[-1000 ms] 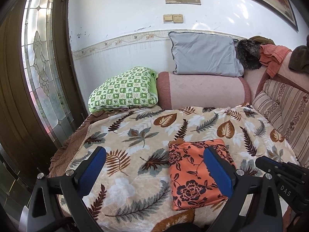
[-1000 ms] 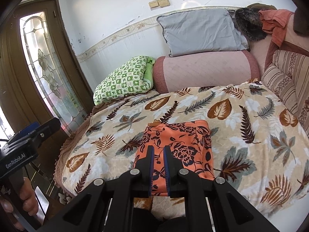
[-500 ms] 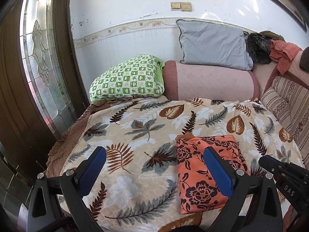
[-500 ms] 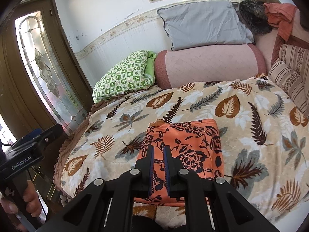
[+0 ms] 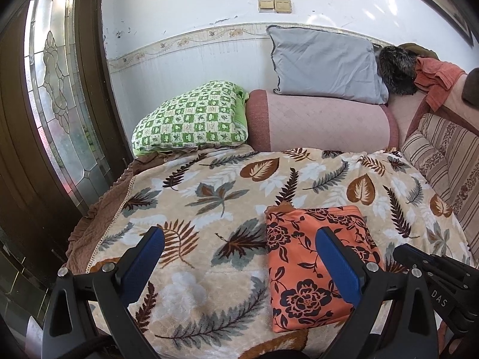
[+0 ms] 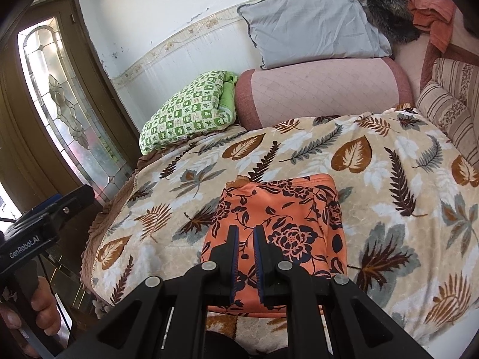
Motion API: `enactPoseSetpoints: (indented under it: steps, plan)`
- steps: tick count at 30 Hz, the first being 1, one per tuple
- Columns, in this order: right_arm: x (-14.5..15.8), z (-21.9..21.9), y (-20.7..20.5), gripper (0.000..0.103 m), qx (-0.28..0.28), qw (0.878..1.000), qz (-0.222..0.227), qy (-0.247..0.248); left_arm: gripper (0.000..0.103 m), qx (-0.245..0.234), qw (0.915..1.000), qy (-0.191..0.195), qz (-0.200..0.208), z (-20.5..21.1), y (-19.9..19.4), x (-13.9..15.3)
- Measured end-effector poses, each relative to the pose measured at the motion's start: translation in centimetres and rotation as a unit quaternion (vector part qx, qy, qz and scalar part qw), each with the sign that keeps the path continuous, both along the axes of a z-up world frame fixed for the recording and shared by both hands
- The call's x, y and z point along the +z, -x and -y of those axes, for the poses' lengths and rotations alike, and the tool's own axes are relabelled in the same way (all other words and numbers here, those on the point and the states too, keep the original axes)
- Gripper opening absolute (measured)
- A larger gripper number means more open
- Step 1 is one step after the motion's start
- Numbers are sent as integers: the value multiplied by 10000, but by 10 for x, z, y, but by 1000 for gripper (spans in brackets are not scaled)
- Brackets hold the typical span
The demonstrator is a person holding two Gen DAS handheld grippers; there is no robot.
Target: Fold small clothes
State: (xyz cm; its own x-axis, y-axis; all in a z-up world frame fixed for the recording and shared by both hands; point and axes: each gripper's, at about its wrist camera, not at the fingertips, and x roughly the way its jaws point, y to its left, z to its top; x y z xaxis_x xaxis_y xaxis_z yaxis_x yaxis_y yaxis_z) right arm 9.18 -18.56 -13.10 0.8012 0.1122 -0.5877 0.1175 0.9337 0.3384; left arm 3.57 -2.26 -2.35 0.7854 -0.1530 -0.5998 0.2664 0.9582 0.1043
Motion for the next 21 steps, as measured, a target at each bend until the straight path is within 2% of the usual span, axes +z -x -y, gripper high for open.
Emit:
enactPoseSetpoints:
  steps: [21]
  plan:
    - [10, -22, 6, 12, 100, 9997, 29, 206, 100, -39, 9998, 208, 2, -12, 5, 4]
